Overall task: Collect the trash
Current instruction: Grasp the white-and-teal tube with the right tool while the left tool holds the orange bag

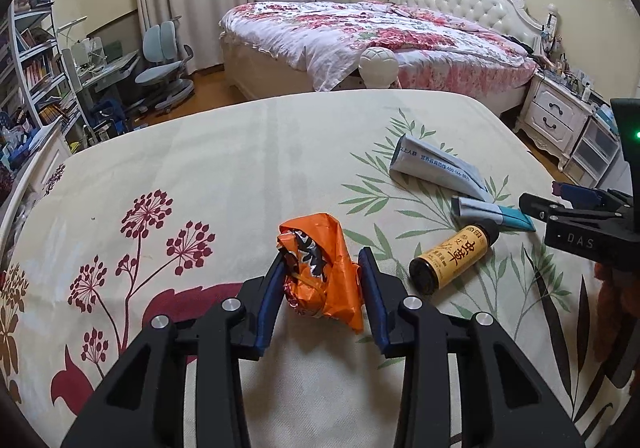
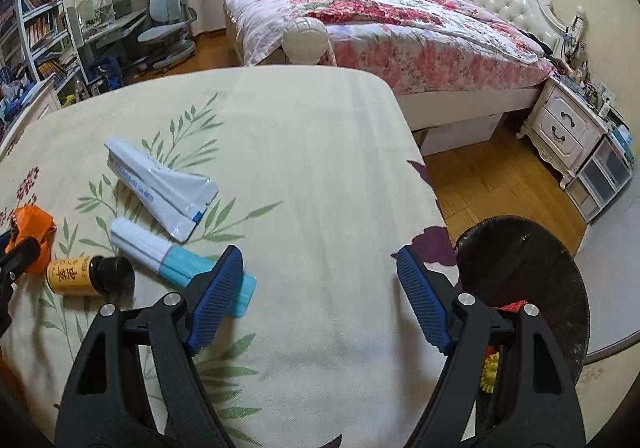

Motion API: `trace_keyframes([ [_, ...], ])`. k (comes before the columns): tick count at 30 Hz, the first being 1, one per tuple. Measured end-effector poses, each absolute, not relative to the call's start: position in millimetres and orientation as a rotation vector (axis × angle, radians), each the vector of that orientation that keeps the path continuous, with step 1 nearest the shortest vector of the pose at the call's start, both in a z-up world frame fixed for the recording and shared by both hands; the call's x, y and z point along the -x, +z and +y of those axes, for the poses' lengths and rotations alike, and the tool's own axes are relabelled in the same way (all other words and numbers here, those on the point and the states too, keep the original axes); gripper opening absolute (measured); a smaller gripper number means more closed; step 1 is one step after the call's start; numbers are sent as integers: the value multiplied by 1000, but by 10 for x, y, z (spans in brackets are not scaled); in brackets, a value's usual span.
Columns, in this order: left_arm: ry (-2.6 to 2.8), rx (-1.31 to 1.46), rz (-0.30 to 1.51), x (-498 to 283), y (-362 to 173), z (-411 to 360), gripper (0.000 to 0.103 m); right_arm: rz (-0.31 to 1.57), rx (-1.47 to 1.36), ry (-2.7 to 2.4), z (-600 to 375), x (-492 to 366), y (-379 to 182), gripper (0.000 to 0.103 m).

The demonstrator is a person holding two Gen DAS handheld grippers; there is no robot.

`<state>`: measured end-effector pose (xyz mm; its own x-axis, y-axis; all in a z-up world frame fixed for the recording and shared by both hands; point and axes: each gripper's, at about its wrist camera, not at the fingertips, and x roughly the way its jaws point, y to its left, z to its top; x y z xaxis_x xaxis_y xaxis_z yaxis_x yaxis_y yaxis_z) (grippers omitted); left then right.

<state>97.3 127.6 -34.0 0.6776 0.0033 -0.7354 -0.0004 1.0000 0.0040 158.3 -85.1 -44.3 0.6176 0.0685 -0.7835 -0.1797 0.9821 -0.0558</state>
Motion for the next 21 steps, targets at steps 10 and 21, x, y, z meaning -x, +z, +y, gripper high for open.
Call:
trace_keyframes([
  [10, 7, -19, 816, -909, -358, 1286, 39, 919, 144, 226, -816, -1044, -445, 78],
  [21, 16, -20, 817, -863, -364, 1291, 39, 871, 129, 102, -897, -1461, -364, 76],
])
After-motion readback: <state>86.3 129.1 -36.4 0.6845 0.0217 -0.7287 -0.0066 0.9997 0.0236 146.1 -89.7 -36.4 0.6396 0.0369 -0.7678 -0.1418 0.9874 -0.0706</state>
